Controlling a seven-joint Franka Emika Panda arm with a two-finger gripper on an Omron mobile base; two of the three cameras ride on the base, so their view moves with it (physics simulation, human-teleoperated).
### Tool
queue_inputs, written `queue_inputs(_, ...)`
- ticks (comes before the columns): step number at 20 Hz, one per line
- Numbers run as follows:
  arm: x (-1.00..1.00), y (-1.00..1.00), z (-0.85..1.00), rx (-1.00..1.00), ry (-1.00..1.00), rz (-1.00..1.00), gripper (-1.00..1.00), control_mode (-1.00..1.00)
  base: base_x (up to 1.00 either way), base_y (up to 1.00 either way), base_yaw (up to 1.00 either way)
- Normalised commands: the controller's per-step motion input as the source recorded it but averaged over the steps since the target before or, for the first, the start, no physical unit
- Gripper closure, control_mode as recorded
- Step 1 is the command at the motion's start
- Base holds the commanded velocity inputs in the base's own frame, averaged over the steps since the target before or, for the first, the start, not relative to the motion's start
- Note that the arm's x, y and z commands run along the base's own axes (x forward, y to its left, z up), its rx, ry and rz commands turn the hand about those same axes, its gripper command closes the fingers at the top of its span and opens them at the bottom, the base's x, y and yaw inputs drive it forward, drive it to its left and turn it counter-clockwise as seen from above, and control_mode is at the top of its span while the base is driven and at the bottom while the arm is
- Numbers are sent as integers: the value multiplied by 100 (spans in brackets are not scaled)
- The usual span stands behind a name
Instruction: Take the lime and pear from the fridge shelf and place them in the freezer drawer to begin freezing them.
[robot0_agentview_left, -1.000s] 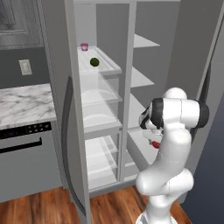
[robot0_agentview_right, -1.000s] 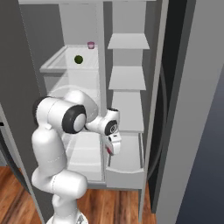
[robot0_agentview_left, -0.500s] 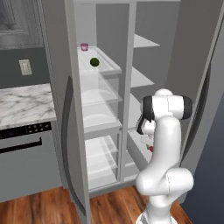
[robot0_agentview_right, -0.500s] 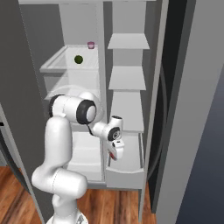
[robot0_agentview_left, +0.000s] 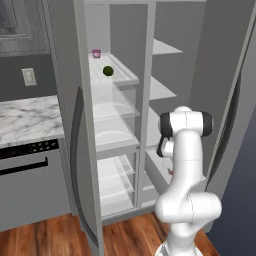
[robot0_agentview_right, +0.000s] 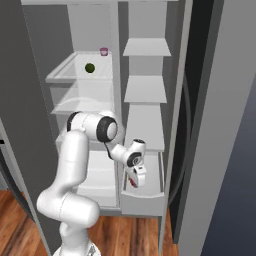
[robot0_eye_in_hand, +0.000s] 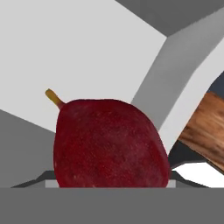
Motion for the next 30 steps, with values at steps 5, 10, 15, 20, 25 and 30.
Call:
queue_inputs(5,26,-19,-45,5,0,0,100,-100,0,0,0)
queue_inputs(10,9,-8,-56,2,0,1,100,-100,0,0,0)
queue_inputs(15,0,0,-61,0,1,4,100,-100,0,0,0)
queue_inputs(20,-24,0,-60,0,0,8,100,-100,0,0,0)
queue_inputs(25,-56,1,-49,0,0,6,-100,-100,0,0,0)
queue_inputs(30,-44,0,-19,0,0,4,-100,-100,0,0,0)
